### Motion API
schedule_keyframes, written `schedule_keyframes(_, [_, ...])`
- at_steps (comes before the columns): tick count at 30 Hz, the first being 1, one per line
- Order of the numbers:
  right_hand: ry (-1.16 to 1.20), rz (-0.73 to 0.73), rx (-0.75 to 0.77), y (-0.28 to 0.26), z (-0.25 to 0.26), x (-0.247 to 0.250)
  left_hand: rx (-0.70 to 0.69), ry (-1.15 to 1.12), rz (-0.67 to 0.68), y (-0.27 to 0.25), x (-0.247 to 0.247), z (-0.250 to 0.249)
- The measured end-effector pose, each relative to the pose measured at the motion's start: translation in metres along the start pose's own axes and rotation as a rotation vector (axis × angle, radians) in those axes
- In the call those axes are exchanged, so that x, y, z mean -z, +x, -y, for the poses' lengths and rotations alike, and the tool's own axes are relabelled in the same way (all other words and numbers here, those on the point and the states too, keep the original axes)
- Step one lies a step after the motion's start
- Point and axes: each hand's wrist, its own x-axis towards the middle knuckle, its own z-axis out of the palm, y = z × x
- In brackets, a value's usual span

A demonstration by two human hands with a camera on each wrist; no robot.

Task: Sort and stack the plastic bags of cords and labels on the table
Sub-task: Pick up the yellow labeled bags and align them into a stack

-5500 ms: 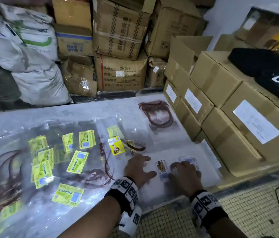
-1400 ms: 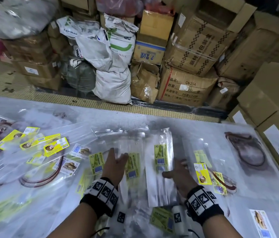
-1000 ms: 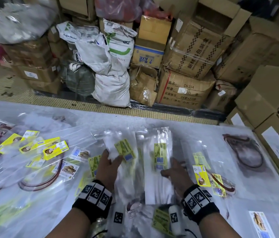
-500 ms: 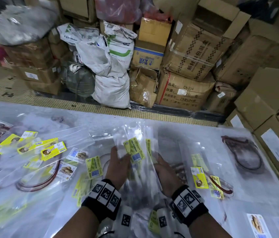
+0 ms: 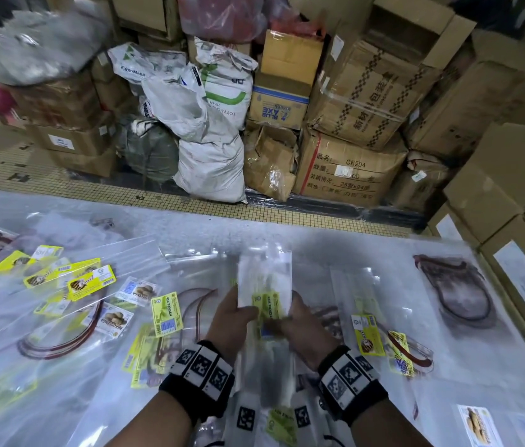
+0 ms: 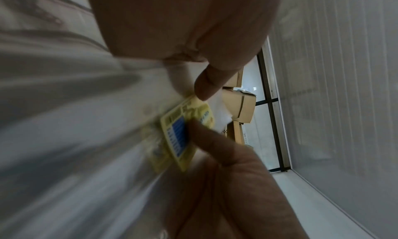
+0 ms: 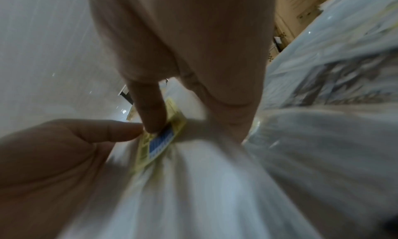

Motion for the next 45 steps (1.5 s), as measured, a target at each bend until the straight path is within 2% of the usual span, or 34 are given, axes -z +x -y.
schedule_keyframes(2, [-0.051,0.007,-0.019,0.0,-0.001,0.01,0.002,0.041,0.008,0.002,0.0,0.007])
schedule_keyframes(4, [-0.06,0.0,-0.02,0.002,-0.003,0.026,-0.023,0.149,-0.047,0.009,0.007,0.017])
schedule_keyframes(6, [-0.002,-0.098,-0.022,0.005,-0.005,0.044,-0.094,0.492,-0.144,0.021,0.015,0.025])
schedule_keyframes(8, [0.102,-0.214,-0.036,0.007,-0.005,0.061,-0.118,0.99,-0.234,0.028,0.024,0.029])
schedule_keyframes(9, [0.14,-0.253,-0.034,0.007,-0.004,0.067,-0.062,1.18,-0.249,0.028,0.025,0.029])
schedule_keyframes(10, [0.155,-0.279,-0.029,0.006,-0.003,0.073,0.013,1.278,-0.255,0.027,0.024,0.029])
schedule_keyframes(13, [0.167,-0.328,-0.04,0.003,-0.003,0.082,0.125,1.327,-0.28,0.026,0.013,0.028])
schedule_keyframes(18, [0.15,-0.335,-0.081,0.002,-0.013,0.087,0.276,1.248,-0.319,0.039,0.018,0.025])
schedule_keyframes(21, [0.148,-0.327,-0.077,0.002,-0.015,0.087,0.26,1.158,-0.309,0.045,0.028,0.025])
schedule_keyframes(24, [0.157,-0.305,-0.064,0.001,-0.012,0.083,0.238,1.24,-0.301,0.044,0.029,0.025])
schedule_keyframes(26, [0.168,-0.291,-0.061,0.002,-0.012,0.081,0.187,1.207,-0.318,0.042,0.027,0.028])
schedule_keyframes(30, [0.15,-0.271,-0.06,0.002,-0.013,0.079,-0.045,0.923,-0.278,0.037,0.026,0.029])
schedule_keyframes(32, [0.132,-0.273,-0.06,0.002,-0.013,0.079,-0.096,0.793,-0.304,0.032,0.025,0.028])
schedule_keyframes(36, [0.097,-0.277,-0.07,0.004,-0.017,0.081,-0.098,0.283,-0.318,0.025,0.031,0.025])
schedule_keyframes(41, [0.011,-0.248,-0.054,0.004,-0.013,0.081,-0.199,0.17,-0.228,0.016,0.036,0.007])
schedule_keyframes(45, [0.02,-0.209,-0.034,0.007,-0.006,0.069,-0.237,-0.038,-0.166,0.015,0.038,0.001])
